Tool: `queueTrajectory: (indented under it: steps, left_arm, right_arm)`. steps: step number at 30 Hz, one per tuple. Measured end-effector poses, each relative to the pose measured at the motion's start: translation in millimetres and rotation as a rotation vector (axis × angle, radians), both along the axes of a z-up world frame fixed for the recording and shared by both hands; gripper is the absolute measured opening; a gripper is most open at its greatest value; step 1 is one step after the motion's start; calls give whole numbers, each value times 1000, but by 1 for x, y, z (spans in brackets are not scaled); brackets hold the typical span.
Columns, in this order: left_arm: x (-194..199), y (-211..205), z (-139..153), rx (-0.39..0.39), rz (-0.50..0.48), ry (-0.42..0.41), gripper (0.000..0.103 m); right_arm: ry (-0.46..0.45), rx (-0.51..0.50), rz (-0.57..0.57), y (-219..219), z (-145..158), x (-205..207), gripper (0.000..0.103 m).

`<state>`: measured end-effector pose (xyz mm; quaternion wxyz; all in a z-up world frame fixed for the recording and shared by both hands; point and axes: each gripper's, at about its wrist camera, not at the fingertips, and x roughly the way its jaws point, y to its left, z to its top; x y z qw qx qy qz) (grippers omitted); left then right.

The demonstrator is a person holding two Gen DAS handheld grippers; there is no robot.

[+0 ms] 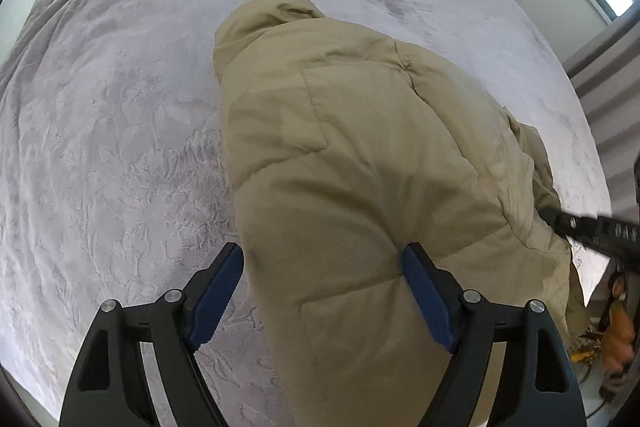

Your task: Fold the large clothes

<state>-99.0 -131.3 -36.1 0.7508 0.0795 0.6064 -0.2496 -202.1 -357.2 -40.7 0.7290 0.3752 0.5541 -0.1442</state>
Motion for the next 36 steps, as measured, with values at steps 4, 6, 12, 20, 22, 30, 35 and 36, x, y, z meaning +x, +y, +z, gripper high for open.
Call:
queueTrajectory:
  steps: [4, 6, 12, 20, 22, 30, 35, 36]
  left_arm:
    - [-2, 8, 3, -10, -12, 10, 83]
    - [-2, 11, 6, -15, -25, 12, 83]
    - [-7, 25, 10, -32, -57, 12, 83]
    - [-7, 40, 13, -26, -69, -1, 103]
    - [-4, 42, 12, -19, -59, 3, 103]
    - [2, 37, 12, 12, 14, 24, 103]
    - [7, 30, 7, 39, 36, 32, 103]
    - [8, 29, 6, 39, 38, 34, 103]
  right_arm:
    - [11, -27, -46, 13, 7, -23, 8]
    - [16, -39, -70, 18, 10, -29, 8]
    - [20, -102, -110, 36, 26, -39, 8]
    - [40, -119, -148, 51, 29, -48, 8]
    - [38, -121, -145, 51, 31, -47, 8]
    - [20, -139, -50, 23, 41, -30, 79]
    - [16, -70, 12, -5, 33, -17, 82]
    - [18, -52, 28, -8, 30, -15, 85]
